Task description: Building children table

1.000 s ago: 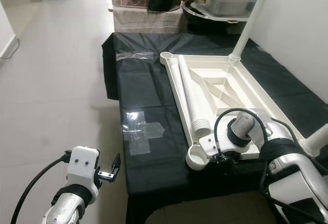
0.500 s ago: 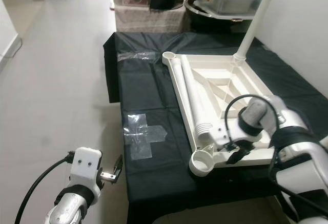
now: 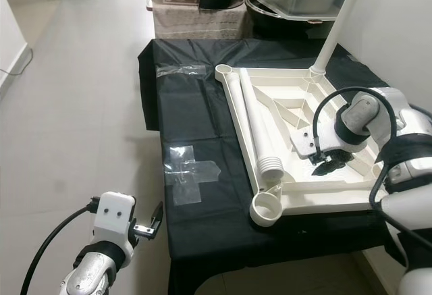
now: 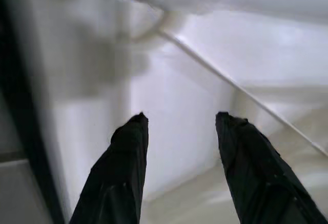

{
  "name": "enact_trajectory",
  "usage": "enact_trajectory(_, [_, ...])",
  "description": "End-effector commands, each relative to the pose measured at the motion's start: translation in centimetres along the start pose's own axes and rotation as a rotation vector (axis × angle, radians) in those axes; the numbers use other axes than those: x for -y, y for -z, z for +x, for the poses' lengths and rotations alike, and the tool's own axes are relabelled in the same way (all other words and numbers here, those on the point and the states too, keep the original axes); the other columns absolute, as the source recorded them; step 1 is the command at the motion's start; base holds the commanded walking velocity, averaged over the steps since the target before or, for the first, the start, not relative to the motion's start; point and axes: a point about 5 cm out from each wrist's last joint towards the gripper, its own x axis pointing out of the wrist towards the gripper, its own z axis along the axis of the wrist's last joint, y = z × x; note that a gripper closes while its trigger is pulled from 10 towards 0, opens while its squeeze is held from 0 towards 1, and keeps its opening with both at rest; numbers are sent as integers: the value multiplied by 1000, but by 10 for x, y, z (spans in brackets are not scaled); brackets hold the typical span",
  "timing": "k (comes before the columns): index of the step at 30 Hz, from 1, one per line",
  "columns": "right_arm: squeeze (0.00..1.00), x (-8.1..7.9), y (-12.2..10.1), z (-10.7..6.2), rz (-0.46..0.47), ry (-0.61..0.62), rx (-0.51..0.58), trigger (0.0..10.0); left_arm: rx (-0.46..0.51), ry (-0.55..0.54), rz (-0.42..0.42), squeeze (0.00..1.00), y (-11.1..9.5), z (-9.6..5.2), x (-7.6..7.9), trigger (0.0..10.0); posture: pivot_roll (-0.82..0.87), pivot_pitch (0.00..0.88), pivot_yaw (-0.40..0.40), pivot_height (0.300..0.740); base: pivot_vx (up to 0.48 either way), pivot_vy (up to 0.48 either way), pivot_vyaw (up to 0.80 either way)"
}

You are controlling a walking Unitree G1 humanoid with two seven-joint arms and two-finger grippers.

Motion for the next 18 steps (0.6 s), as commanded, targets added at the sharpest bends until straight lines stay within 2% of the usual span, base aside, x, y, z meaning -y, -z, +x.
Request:
enact_trajectory(1, [0, 23, 4, -15, 107, 235, -62, 10000, -16, -1, 4, 0, 5, 0, 0, 10000, 32, 92, -79, 740, 0, 0, 0])
enact_trajectory(2, [0, 23, 4, -15, 107, 235, -62, 10000, -16, -1, 4, 0, 5, 0, 0, 10000, 32, 92, -79, 740, 0, 0, 0])
enact_trajectory(3, [0, 31, 3, -19, 159, 325, -64, 10000, -15, -2, 5, 0, 4, 0, 0, 10000, 32, 92, -79, 740, 0, 0, 0])
enact_trajectory(5, [0, 31, 3, -19, 159, 325, -64, 10000, -15, -2, 5, 0, 4, 0, 0, 10000, 32, 92, -79, 740, 0, 0, 0])
enact_trajectory(6, [0, 40, -1, -22, 232, 419, -16, 10000, -13, -2, 5, 0, 5, 0, 0, 10000, 35, 81, -79, 740, 0, 0, 0])
enact_trajectory(7, [0, 49, -11, -22, 306, 522, 91, 10000, -8, -3, 9, 0, 5, 0, 0, 10000, 37, 74, -75, 740, 0, 0, 0])
enact_trajectory(8, [0, 49, -11, -22, 306, 522, 91, 10000, -8, -3, 9, 0, 5, 0, 0, 10000, 37, 74, -75, 740, 0, 0, 0])
enact_trajectory(9, [0, 54, -16, -21, 355, 585, 163, 10000, -5, -3, 12, 0, 5, 0, -1, 10000, 38, 73, -74, 740, 0, 0, 0])
enact_trajectory(10, [0, 54, -16, -21, 355, 585, 163, 10000, -5, -3, 12, 0, 5, 0, -1, 10000, 38, 73, -74, 740, 0, 0, 0])
enact_trajectory(11, [0, 61, -26, -19, 433, 679, 280, 10000, 0, -4, 18, 0, 4, 0, -1, 10000, 39, 67, -76, 740, 0, 0, 0])
enact_trajectory(13, [0, 61, -26, -19, 433, 679, 280, 10000, 0, -4, 18, 0, 4, 0, -1, 10000, 39, 67, -76, 740, 0, 0, 0])
enact_trajectory(15, [0, 70, -45, -10, 613, 812, 524, 10000, 7, -14, 32, 0, 4, 0, -2, 10000, 45, 62, -75, 740, 0, 0, 0])
enact_trajectory(16, [0, 70, -45, -10, 613, 812, 524, 10000, 7, -14, 32, 0, 4, 0, -2, 10000, 45, 62, -75, 740, 0, 0, 0])
enact_trajectory(18, [0, 73, -63, 3, 797, 894, 735, 10000, 12, -28, 43, 0, 4, 0, -4, 10000, 49, 58, -75, 740, 0, 0, 0])
